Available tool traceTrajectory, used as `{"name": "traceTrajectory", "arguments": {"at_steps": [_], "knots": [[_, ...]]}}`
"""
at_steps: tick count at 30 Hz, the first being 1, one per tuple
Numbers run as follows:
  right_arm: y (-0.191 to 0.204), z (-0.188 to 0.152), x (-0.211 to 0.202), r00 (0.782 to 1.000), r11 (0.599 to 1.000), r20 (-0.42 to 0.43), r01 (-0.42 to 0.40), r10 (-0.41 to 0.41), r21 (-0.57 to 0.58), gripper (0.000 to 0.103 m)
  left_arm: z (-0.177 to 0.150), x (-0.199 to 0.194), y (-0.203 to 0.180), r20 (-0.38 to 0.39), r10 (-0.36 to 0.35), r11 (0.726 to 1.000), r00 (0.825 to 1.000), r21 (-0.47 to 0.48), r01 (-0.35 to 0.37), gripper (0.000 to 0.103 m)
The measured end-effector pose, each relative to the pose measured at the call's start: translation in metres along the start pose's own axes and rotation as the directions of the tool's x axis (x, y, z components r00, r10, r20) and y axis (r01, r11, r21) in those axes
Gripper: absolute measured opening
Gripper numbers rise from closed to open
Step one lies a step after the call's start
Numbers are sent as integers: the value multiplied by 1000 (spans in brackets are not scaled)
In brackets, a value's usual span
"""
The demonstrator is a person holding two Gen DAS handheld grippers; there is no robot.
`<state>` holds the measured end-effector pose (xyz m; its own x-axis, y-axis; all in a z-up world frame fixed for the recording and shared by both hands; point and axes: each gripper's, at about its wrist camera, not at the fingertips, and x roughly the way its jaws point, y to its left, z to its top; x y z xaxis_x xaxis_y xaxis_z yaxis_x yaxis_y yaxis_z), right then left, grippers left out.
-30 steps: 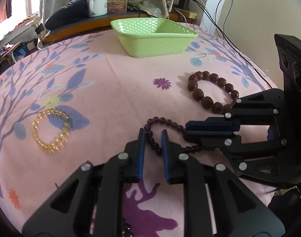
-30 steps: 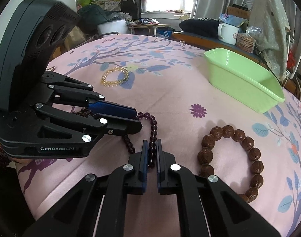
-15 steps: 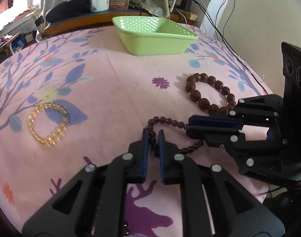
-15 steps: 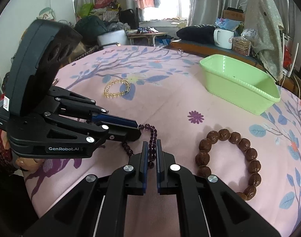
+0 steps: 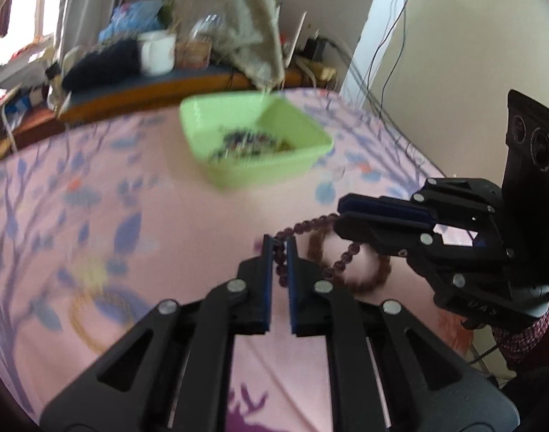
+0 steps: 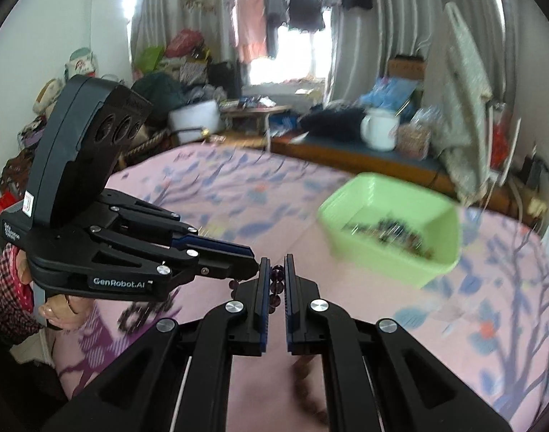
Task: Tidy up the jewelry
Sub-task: 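Carry the dark red strand with the left tool and release it into the basket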
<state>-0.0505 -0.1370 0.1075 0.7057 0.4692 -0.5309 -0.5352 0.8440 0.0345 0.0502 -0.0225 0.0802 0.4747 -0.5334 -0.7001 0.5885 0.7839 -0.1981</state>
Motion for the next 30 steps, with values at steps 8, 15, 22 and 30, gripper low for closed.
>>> {"name": "traceTrajectory", "arguments": {"at_steps": [8,15,22,30], "knots": [[-66,57,10,998,997,41,55,-57,55,0,89,14,1,74,41,998,996,53,-45,7],[-126,76,63,998,982,14,56,-60,181,0,135,65,33,60,131,991,990,-14,-130,7],[-168,63,83,998,925,41,24,-43,379,0,134,100,72,-37,163,975,986,-144,-167,19],[-126,21,29,992,905,113,-103,62,412,8,84,36,47,45,136,979,990,-161,-127,19]]}}
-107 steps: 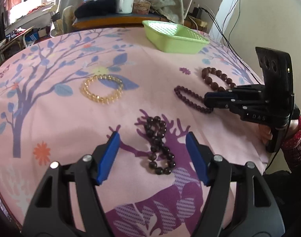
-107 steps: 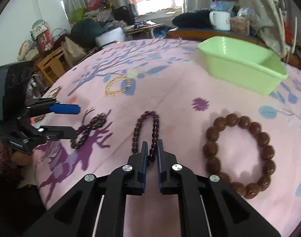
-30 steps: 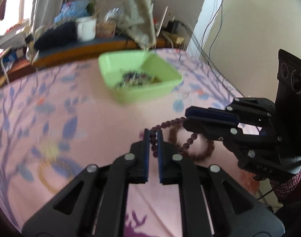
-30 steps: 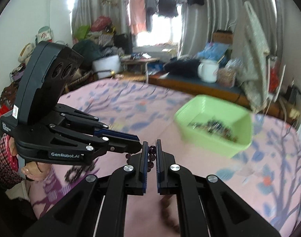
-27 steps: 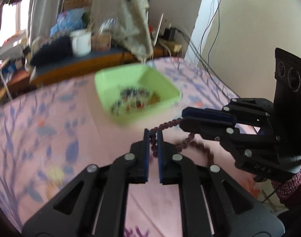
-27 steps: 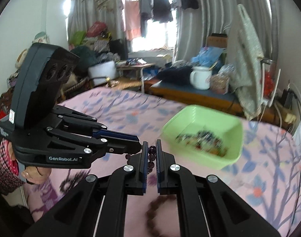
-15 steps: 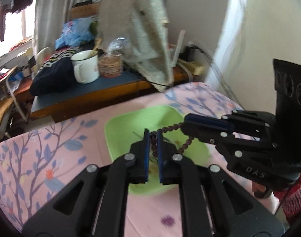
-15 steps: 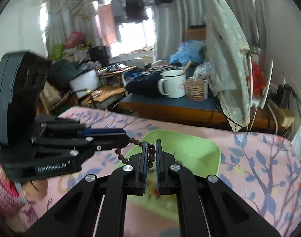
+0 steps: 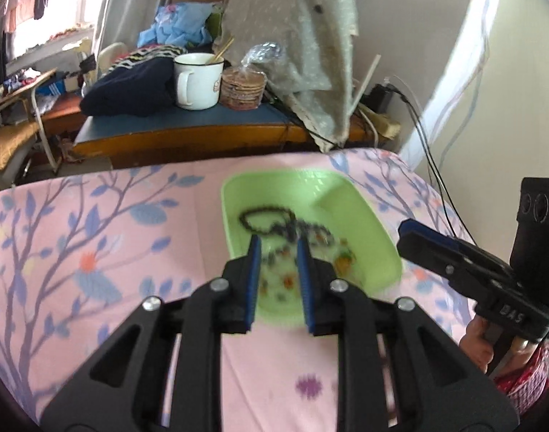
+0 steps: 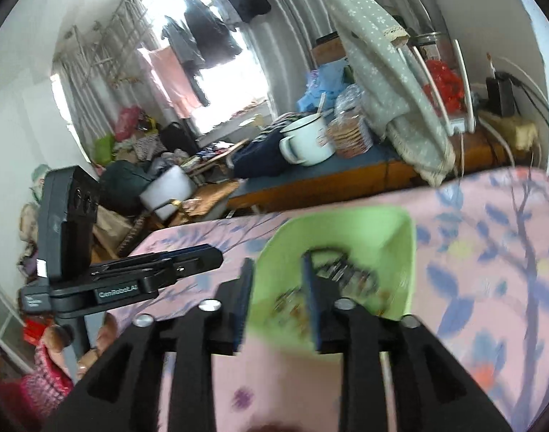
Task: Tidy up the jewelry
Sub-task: 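Carry the dark red strand with the left tool and release it into the basket, then grasp the black bead bracelet with the left tool while the right tool grasps the gold bead bracelet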
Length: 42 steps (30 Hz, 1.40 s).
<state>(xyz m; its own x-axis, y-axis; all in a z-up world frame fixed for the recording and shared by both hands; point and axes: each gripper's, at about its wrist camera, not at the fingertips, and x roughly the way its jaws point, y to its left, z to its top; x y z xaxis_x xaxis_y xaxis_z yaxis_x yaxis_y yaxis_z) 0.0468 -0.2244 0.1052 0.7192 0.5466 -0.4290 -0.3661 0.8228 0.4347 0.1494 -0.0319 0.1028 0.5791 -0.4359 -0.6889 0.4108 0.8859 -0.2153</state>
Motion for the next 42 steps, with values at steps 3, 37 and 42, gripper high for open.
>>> {"name": "traceTrajectory", "arguments": {"at_steps": [3,37,42], "knots": [[20,-33,-16,997,997,-18,-78,78,6,11,-38,-24,-4,6,19,999,1000,31,-19,19],[84,-141,15,960,990,-245,-141,136,0,11,-194,-123,85,-36,27,987,999,-159,-32,20],[94,-144,21,951,989,-283,-144,126,-43,11,-206,-121,62,-64,-23,995,998,-99,17,45]]}}
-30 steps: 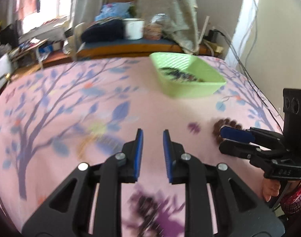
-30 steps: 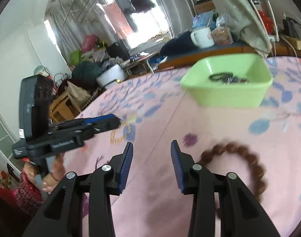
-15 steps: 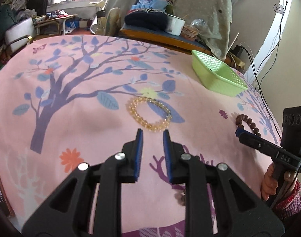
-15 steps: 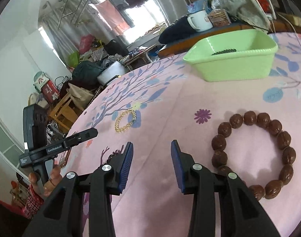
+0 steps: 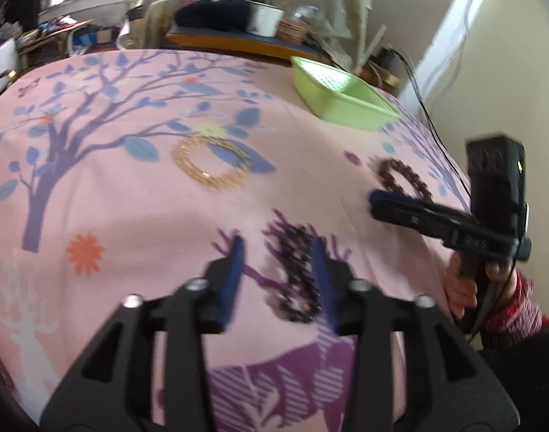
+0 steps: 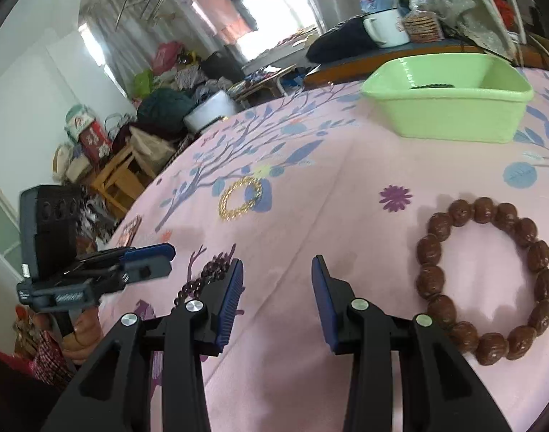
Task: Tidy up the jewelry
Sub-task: 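Grasp the black bead bracelet with the left tool while the right tool grasps the gold bead bracelet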
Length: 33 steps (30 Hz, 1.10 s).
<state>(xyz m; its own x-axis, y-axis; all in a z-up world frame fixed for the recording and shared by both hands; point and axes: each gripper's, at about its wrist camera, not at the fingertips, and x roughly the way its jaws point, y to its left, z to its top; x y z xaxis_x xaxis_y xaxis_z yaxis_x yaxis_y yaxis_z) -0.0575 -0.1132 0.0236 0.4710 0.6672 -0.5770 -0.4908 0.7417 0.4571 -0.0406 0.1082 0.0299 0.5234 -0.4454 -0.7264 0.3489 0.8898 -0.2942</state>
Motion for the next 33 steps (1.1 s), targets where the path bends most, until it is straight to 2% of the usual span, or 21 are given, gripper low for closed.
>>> {"name": "traceTrajectory", "arguments": {"at_steps": [4,8,10,12,14,16,20,23,25,27,30,32,33], "knots": [[13,-1,8,1000,999,-31,-1,0,-50,11,-12,9,-16,-24,24,997,999,74,-22,46],[19,-2,13,999,998,-49,-8,5,-65,11,-15,20,-14,-46,27,997,999,70,-24,44],[22,0,15,998,997,-58,-8,3,-78,11,-12,19,-10,-40,13,998,999,55,-11,30],[29,6,19,998,994,-66,-1,-6,-108,11,-10,18,-4,-32,15,999,999,36,-14,24],[37,17,27,997,988,-71,12,-23,-156,11,-9,18,1,-29,11,1000,1000,19,-11,22],[41,29,35,996,981,-75,32,-47,-192,11,-8,17,7,-25,37,999,999,3,-37,19],[54,63,73,989,961,-109,65,-98,-269,11,-2,11,33,-12,102,989,995,-106,-102,19],[57,78,107,977,938,-149,96,-152,-332,11,13,7,55,6,96,978,995,-188,-93,20],[56,81,125,967,926,-172,115,-187,-359,8,28,9,63,19,126,971,992,-206,-120,35],[52,81,133,961,922,-184,127,-205,-365,6,42,14,64,30,121,974,992,-194,-113,41],[48,81,132,963,920,-174,133,-208,-368,0,57,32,59,11,142,980,990,-145,-139,42],[47,79,131,961,912,-164,146,-223,-384,0,61,46,58,-23,189,975,982,-114,-190,41],[47,78,129,961,908,-160,148,-226,-393,0,63,52,60,-39,201,974,979,-102,-204,34]]}}
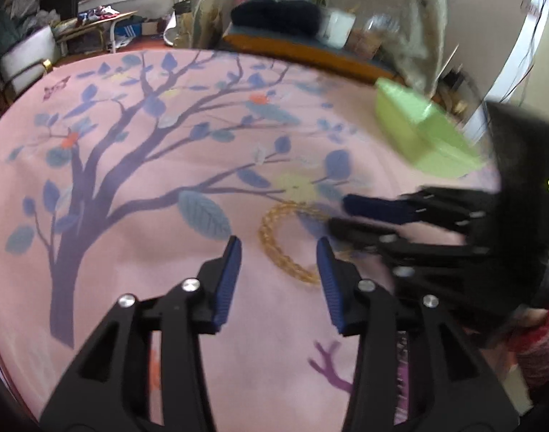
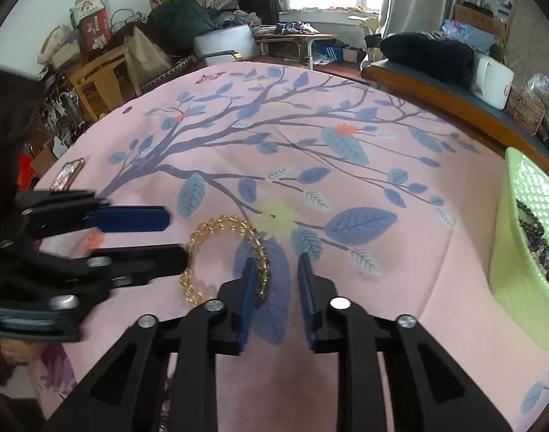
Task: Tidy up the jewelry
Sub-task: 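Grasp the black bead bracelet with the left tool while the right tool grasps the gold bead bracelet, then lower both tools over the basket and open them to drop the bracelets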
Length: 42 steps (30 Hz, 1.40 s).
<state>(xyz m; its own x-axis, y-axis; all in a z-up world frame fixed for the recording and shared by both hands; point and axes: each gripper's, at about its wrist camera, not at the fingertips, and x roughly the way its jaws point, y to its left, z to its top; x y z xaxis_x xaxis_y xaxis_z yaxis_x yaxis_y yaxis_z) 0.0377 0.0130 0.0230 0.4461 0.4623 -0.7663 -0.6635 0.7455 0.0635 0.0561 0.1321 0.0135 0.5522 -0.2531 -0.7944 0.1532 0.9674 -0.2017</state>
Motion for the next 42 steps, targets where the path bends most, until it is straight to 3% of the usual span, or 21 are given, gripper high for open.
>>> {"name": "traceTrajectory", "arguments": {"at_steps": [2,4,9,13,16,22,25,28,29,31,33,35,38,40,42], "knots": [[-3,-1,-2,1000,1000,-4,-12,12,4,0,-3,6,-3,8,16,999,1000,29,-17,19],[-4,-6,-8,1000,1000,-5,-29,29,12,0,-5,7,-6,-17,-41,999,999,19,42,7],[-10,-25,-41,996,995,52,-80,77,59,0,-10,-1,-34,-31,-121,989,992,77,123,7],[-34,-30,-91,987,992,153,-67,50,107,0,16,-17,-65,3,-207,971,978,121,205,7],[-63,-25,-133,972,989,233,-7,-28,146,0,44,-20,-96,20,-249,955,968,174,241,7],[-131,-17,-177,937,959,311,70,-157,274,0,110,-15,-166,67,-300,920,952,286,270,7],[-157,-21,-182,928,942,317,86,-194,325,0,131,0,-190,78,-282,916,956,319,244,7],[-180,-23,-176,923,923,310,101,-226,372,0,146,23,-199,64,-266,926,962,296,236,7],[-190,-23,-169,917,913,305,129,-259,386,0,148,31,-198,66,-259,930,964,285,230,7],[-207,-25,-152,900,886,271,212,-342,413,0,152,54,-204,31,-225,938,974,279,208,17],[-221,-35,-143,891,847,233,247,-389,472,0,155,76,-206,-21,-164,950,986,267,164,17],[-228,-49,-151,886,822,274,181,-375,540,0,155,70,-194,-16,-210,954,978,215,208,17],[-209,-68,-175,860,833,379,89,-341,545,0,142,35,-171,45,-274,946,961,194,261,17],[-193,-74,-182,862,849,412,38,-294,526,0,127,15,-161,57,-300,939,952,196,284,17],[-165,-81,-187,874,872,445,-53,-196,487,0,99,-8,-142,66,-298,936,952,218,278,17]]}}
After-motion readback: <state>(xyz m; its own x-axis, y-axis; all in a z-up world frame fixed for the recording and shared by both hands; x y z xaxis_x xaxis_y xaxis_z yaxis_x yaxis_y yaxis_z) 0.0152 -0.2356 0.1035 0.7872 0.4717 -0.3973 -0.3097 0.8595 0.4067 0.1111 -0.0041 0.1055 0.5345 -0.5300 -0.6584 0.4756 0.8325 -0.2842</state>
